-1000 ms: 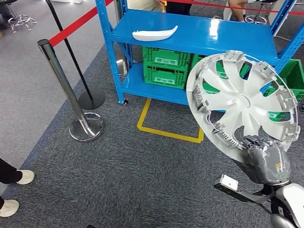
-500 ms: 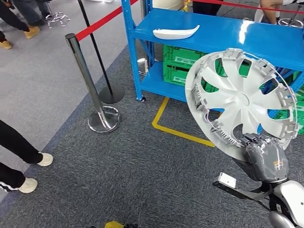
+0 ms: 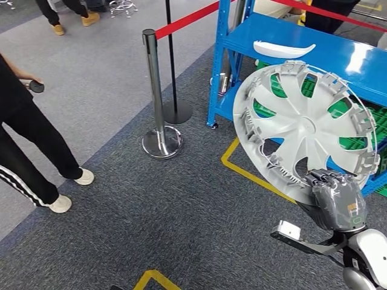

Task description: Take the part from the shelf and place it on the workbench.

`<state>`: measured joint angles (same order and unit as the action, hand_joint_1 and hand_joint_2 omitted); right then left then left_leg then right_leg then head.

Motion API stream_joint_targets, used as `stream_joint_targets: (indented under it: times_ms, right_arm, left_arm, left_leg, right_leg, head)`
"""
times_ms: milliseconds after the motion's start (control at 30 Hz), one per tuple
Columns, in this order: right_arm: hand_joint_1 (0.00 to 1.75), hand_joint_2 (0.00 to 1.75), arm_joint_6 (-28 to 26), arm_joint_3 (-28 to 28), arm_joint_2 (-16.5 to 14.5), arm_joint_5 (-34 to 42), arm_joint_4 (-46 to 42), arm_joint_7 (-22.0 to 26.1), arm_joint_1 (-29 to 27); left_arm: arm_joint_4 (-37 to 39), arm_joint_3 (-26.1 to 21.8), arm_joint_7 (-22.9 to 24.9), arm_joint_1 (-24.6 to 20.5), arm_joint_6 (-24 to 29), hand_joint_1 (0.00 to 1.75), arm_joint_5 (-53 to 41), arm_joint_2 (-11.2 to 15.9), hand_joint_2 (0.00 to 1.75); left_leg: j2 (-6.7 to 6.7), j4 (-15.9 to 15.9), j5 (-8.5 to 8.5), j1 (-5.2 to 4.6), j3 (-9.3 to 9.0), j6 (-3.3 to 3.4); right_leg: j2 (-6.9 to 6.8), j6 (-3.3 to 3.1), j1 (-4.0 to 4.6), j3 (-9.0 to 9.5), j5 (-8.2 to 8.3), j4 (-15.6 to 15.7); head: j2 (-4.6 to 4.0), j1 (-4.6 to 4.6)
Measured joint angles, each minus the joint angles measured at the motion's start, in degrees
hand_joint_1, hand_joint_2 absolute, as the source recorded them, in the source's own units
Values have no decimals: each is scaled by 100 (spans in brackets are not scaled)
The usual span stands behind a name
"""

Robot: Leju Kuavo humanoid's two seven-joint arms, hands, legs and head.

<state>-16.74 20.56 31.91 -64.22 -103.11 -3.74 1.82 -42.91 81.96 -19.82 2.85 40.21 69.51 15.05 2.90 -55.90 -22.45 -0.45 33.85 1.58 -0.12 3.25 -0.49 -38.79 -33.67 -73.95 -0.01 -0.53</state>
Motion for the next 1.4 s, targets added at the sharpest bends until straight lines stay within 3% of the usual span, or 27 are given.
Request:
stream_joint_targets:
  times_ms: [67, 133, 200, 267, 333, 400, 467, 500, 533, 567, 633, 700, 767, 800, 867, 933, 967, 1000, 1033, 1067, 1133, 1200, 1233, 1300, 1333, 1400]
  right_arm:
    - [175, 175, -1, 15, 1, 0, 10, 0, -2]
    - [175, 175, -3, 21, 2, 0, 12, 0, 3]
    - [175, 175, -5, 27, 2, 0, 12, 0, 7]
    - [175, 175, -7, 35, 2, 0, 11, 0, 21]
    - [175, 175, -13, 40, 3, 1, 9, -2, 34]
    - [175, 175, -19, 40, 6, 2, 10, -10, 29]
    - [175, 175, -20, 43, 9, 4, 12, -13, 19]
    - [175, 175, -20, 47, 9, 4, 12, -10, 15]
    - [175, 175, -20, 50, 9, 4, 12, -8, 14]
    - [175, 175, -20, 53, 9, 4, 12, -6, 13]
    - [175, 175, -20, 51, 10, 3, 10, -7, 13]
    - [175, 175, -21, 48, 14, 4, 9, -8, 16]
    - [175, 175, -22, 48, 17, 5, 9, -8, 24]
    - [175, 175, -22, 48, 19, 4, 9, -7, 28]
    - [175, 175, -23, 49, 25, 4, 9, -4, 28]
    - [175, 175, -27, 49, 33, 4, 10, -5, 15]
    - [175, 175, -28, 49, 35, 5, 10, -7, 1]
    - [175, 175, -31, 49, 35, 8, 11, -10, -14]
    - [175, 175, -33, 49, 35, 11, 12, -12, -28]
    - [175, 175, -36, 49, 35, 14, 11, -14, -37]
    - [175, 175, -47, 49, 35, 18, 9, -14, -45]
    - [175, 175, -71, 48, 36, 20, 3, -14, -54]
    - [175, 175, -82, 47, 37, 21, -1, -14, -59]
    - [175, 175, -90, 47, 37, 24, -10, -16, -62]
    - [175, 175, -91, 44, 37, 26, -16, -18, -61]
    - [175, 175, -97, 37, 37, 27, -27, -23, -66]
  left_arm:
    - [0, -3, 0, 8, -1, 0, 0, -3, 175]
    - [-1, -5, 0, 9, -1, 0, -1, -5, 175]
    - [-1, -8, 0, 12, -1, 0, -3, -6, 175]
    - [-2, -11, 0, 31, 0, 0, -3, -3, 175]
    - [-9, -10, 0, 44, 1, 0, -4, -5, 175]
    - [-15, -13, 0, 31, 1, 0, -6, -9, 175]
    - [-15, -16, 0, 16, 1, 0, -6, -9, 175]
    - [-15, -17, 0, 16, 1, 0, -5, -9, 175]
    - [-15, -19, 0, 17, 1, 0, -5, -7, 175]
    - [-15, -20, 0, 19, 1, 0, -4, -4, 175]
    - [-16, -25, 0, 15, 1, 0, -4, -2, 175]
    - [-21, -30, 0, 5, 1, 0, -5, -4, 175]
    - [-25, -33, 0, 15, 1, 0, -5, -3, 175]
    - [-27, -32, 0, 25, 1, 0, -5, -4, 175]
    - [-29, -31, 0, 30, 1, 0, -3, -2, 175]
    - [-31, -31, 0, 20, 1, 0, -1, 3, 175]
    - [-32, -32, 1, 14, 1, 0, 1, 5, 175]
    - [-33, -33, 4, 13, 1, 0, 2, 5, 175]
    - [-34, -33, 7, 14, 1, 0, 2, 5, 175]
    - [-35, -33, 11, 17, 1, 0, 2, 5, 175]
    - [-38, -32, 15, 18, 1, 0, 2, 7, 175]
    - [-44, -32, 17, 14, 1, 0, 1, 19, 175]
    - [-47, -32, 17, 20, 1, 0, 1, 25, 175]
    - [-52, -32, 17, 45, 1, 0, 0, 27, 175]
    - [-57, -30, 17, 55, 1, 0, 0, 24, 175]
    - [-66, -25, 17, 44, 1, 0, -1, 24, 175]
  left_leg:
    - [182, -2, 20, -6, 0, -10]
    - [342, -11, 42, -6, 10, -43]
    - [484, -5, 75, 15, 47, -105]
    - [579, 12, 112, 40, 91, -178]
    - [312, -177, -16, 30, 212, -245]
    - [-76, -813, -386, 41, 528, -318]
    - [-193, -1511, -666, 84, 868, -388]
    - [-213, -1631, -662, 105, 924, -417]
    - [-238, -1520, -556, 124, 859, -441]
    - [-290, -1203, -385, 139, 682, -459]
    - [-535, -428, -91, 145, 238, -457]
    - [-645, -73, -7, 122, 51, -361]
    - [-496, -69, -3, 99, 83, -231]
    - [-428, -65, 3, 99, 90, -183]
    - [-296, -53, 21, 110, 89, -106]
    - [-161, -53, 22, 97, 93, -64]
    - [-77, -55, 21, 86, 94, -51]
    - [6, -56, 20, 78, 94, -47]
    - [97, -58, 19, 73, 91, -46]
    - [185, -63, 19, 75, 86, -47]
    - [349, -82, 17, 77, 87, -71]
    - [496, -96, 34, 84, 132, -135]
    - [570, -91, 55, 93, 161, -180]
    - [652, -83, 85, 121, 203, -252]
    - [534, -158, 32, 113, 248, -277]
    - [110, -681, -278, 87, 499, -306]
  right_leg:
    - [92, -47, 1, 270, 370, 576]
    - [345, -89, -6, 644, 657, 1353]
    - [451, -117, 10, 790, 691, 1665]
    - [307, -166, 20, 835, 728, 1716]
    - [155, -228, -4, 873, 787, 1774]
    - [-2, -258, -14, 873, 810, 1800]
    - [-171, -257, -18, 865, 805, 1798]
    - [-255, -248, -24, 864, 799, 1795]
    - [-334, -232, -33, 865, 789, 1788]
    - [-411, -208, -45, 872, 774, 1780]
    - [-554, -130, -40, 874, 724, 1748]
    - [-674, -44, -22, 888, 678, 1732]
    - [-783, 33, -37, 942, 659, 1753]
    - [-733, 68, -55, 953, 623, 1731]
    - [-407, 101, -80, 786, 388, 1368]
    - [-77, 92, -79, 387, 26, 557]
    - [-18, 84, -72, 172, -86, 177]
    - [4, 74, -68, 31, -95, -26]
    - [20, 61, -66, -4, 23, 13]
    - [59, 49, -71, 82, 240, 296]
    - [293, 43, -103, 414, 660, 1120]
    - [482, 42, -121, 621, 770, 1556]
    - [482, 31, -112, 646, 745, 1595]
    - [342, -24, -102, 658, 768, 1599]
    - [265, -66, -99, 666, 781, 1611]
    - [99, -137, -82, 680, 795, 1636]
  head:
    - [0, -1]
    - [1, -4]
    - [1, -6]
    - [1, -3]
    - [0, -36]
    - [1, -72]
    - [1, -75]
    - [0, -76]
    - [0, -76]
    - [0, -76]
    - [1, -85]
    - [1, -70]
    - [1, -51]
    - [1, -47]
    - [1, -26]
    - [1, 0]
    - [1, 7]
    - [1, 9]
    - [1, 8]
    - [1, 9]
    - [1, 9]
    - [1, 5]
    - [1, 4]
    - [1, 4]
    - [1, -8]
    - [1, -28]
